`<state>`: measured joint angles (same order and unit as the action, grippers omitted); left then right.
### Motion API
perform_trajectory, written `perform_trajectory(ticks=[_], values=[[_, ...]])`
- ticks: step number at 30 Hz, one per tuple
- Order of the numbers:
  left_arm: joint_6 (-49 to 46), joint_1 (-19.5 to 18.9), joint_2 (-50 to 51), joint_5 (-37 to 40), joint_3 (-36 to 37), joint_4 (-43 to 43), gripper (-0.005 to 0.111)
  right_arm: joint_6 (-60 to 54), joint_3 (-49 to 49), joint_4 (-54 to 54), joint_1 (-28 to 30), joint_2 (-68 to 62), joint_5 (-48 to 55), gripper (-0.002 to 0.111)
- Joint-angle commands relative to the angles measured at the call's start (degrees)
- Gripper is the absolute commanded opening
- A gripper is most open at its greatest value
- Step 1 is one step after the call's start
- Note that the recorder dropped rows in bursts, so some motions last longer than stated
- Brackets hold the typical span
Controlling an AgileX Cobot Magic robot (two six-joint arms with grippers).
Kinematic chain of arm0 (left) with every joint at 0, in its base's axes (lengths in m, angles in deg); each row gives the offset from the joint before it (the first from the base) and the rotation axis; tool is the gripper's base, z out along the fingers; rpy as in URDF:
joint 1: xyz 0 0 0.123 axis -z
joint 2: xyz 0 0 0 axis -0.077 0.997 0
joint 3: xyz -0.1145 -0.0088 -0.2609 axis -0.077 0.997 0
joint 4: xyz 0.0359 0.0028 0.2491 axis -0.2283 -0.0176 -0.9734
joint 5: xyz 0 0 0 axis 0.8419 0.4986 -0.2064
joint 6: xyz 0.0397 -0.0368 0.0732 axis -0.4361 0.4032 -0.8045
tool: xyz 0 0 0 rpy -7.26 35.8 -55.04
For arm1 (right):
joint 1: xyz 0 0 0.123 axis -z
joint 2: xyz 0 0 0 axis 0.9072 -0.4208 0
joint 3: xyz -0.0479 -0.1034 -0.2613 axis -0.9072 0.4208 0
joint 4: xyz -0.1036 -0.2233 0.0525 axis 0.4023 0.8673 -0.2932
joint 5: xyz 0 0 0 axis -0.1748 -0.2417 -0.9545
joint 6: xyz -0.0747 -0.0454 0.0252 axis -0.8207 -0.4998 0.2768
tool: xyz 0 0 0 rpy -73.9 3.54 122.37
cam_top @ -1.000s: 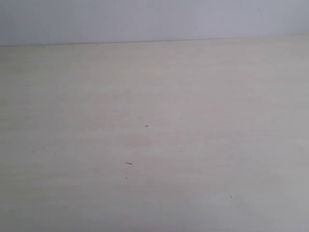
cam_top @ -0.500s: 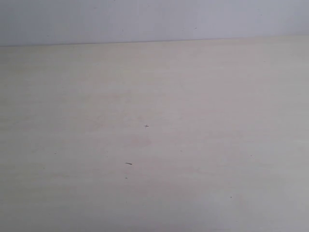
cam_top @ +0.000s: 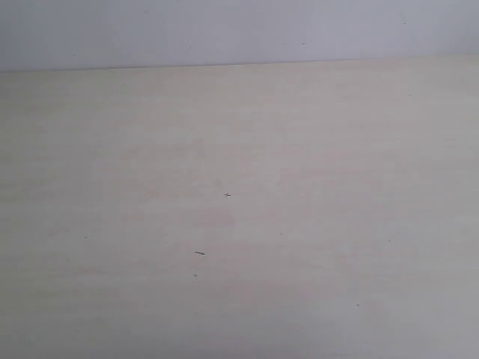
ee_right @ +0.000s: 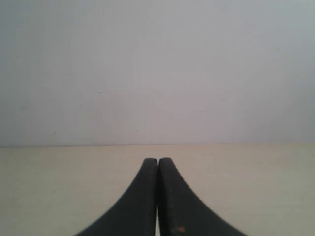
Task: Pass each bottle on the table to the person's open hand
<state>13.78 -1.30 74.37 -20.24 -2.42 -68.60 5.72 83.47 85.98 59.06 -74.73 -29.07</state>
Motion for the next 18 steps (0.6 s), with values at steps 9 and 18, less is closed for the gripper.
perform_trajectory(ticks=[9, 18], values=[[0.17, 0.25, -0.34, -0.24, 0.16, -0.13, 0.001, 0.26, 0.26, 0.25, 0.36, -0.16, 0.08, 0.0], [0.47, 0.25, -0.34, -0.24, 0.16, -0.13, 0.001, 0.26, 0.26, 0.25, 0.36, -0.16, 0.08, 0.0]])
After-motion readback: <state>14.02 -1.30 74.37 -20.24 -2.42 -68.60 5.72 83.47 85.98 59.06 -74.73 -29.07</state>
